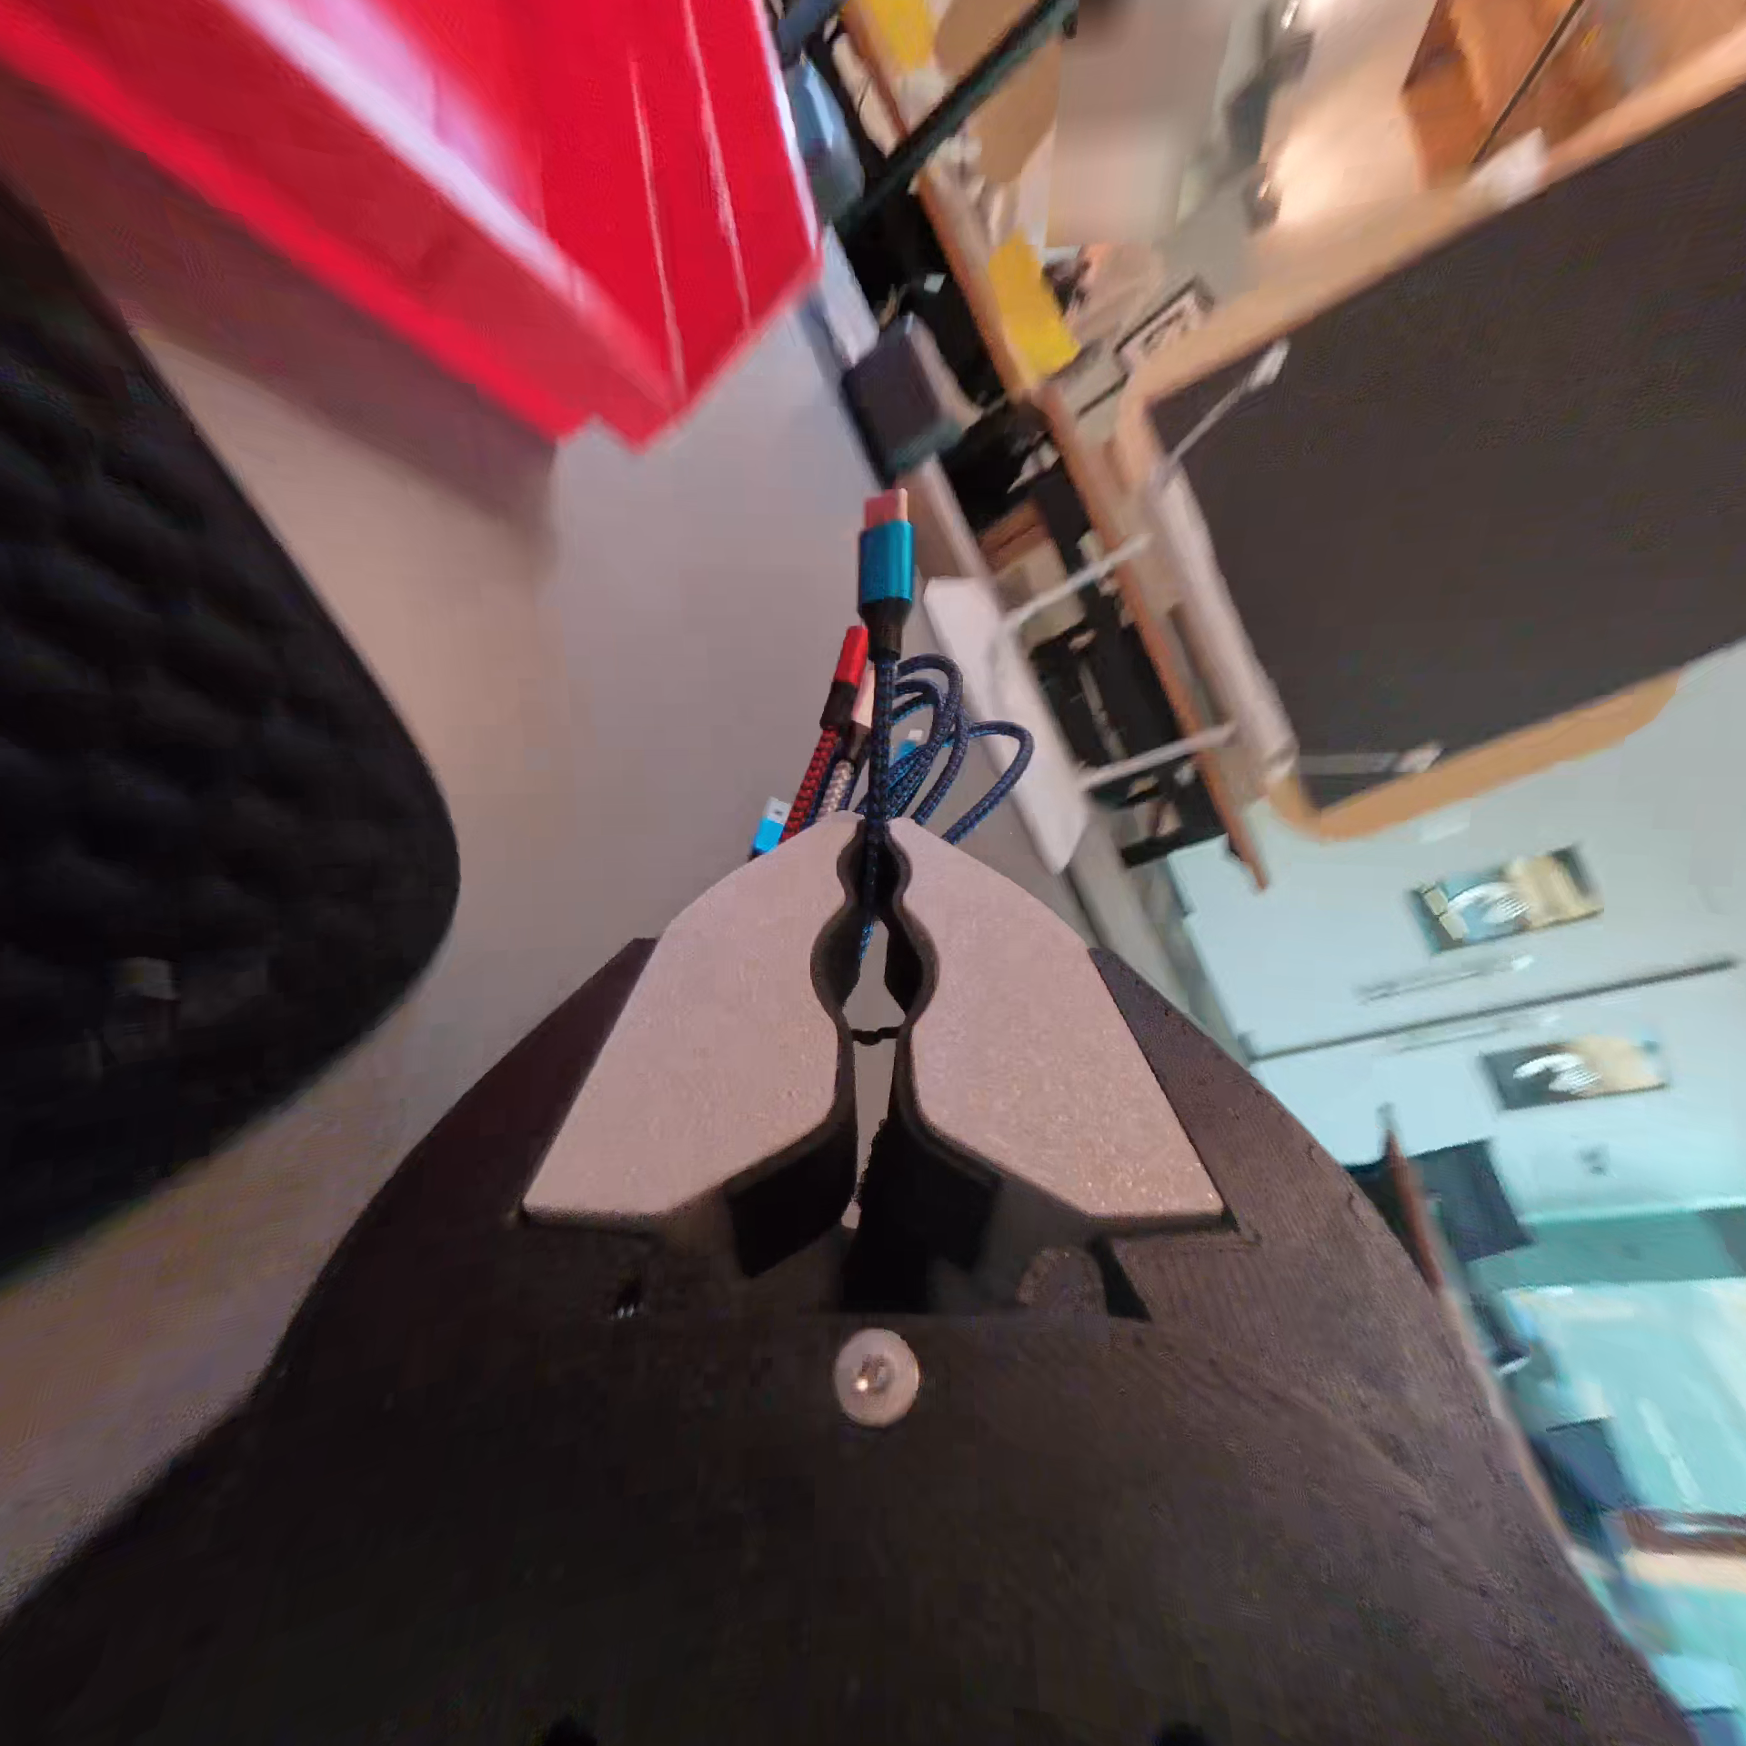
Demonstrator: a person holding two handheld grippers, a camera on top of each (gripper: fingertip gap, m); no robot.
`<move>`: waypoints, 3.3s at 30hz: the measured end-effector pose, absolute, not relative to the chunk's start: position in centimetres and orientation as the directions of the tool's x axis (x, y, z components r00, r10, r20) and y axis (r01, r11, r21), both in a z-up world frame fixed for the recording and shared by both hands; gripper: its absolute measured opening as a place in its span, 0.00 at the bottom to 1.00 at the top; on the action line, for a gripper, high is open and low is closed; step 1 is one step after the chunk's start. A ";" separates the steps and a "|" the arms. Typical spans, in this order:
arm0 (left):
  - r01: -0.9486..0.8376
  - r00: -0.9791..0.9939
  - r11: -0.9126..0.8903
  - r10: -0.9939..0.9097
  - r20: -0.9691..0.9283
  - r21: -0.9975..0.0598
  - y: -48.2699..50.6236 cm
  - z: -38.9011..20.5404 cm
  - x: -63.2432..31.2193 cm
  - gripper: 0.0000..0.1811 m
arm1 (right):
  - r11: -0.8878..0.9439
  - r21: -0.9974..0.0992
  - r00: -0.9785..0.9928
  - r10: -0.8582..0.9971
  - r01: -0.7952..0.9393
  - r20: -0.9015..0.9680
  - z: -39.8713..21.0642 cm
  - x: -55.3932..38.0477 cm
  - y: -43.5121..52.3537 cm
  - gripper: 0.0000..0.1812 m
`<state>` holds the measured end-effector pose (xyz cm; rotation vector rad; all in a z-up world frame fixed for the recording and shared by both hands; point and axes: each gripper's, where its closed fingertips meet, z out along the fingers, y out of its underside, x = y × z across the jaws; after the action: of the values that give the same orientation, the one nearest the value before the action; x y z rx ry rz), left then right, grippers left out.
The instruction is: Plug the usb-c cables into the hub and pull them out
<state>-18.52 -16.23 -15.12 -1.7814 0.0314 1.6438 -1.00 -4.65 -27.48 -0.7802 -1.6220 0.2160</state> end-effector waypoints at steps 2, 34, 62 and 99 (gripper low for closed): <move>-0.360 0.739 -0.291 0.491 -0.462 -0.886 -16.4 -13.4 -17.6 0.09 | 0.702 -0.598 0.005 0.647 0.386 0.763 -29.3 1.0 -1.7 0.00; -0.183 0.979 -0.004 0.095 -0.183 -0.983 -12.9 -16.8 -5.0 0.09 | 0.819 -0.488 0.094 0.483 0.304 0.870 -21.9 18.3 21.8 0.06; -0.195 0.981 -0.082 0.009 -0.196 -0.977 -10.9 -18.9 -3.3 0.09 | 0.034 -0.344 0.189 0.782 0.939 0.593 -30.5 28.7 26.5 0.17; -0.089 0.994 0.253 -0.032 -0.100 -0.963 -8.8 -15.8 -0.8 0.76 | 0.462 -0.887 0.237 0.861 0.005 0.450 -12.9 9.3 11.2 0.05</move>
<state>-0.84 -8.84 -15.77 -1.3151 0.1068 0.0389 9.31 11.16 -12.92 -0.9218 -1.1913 0.7180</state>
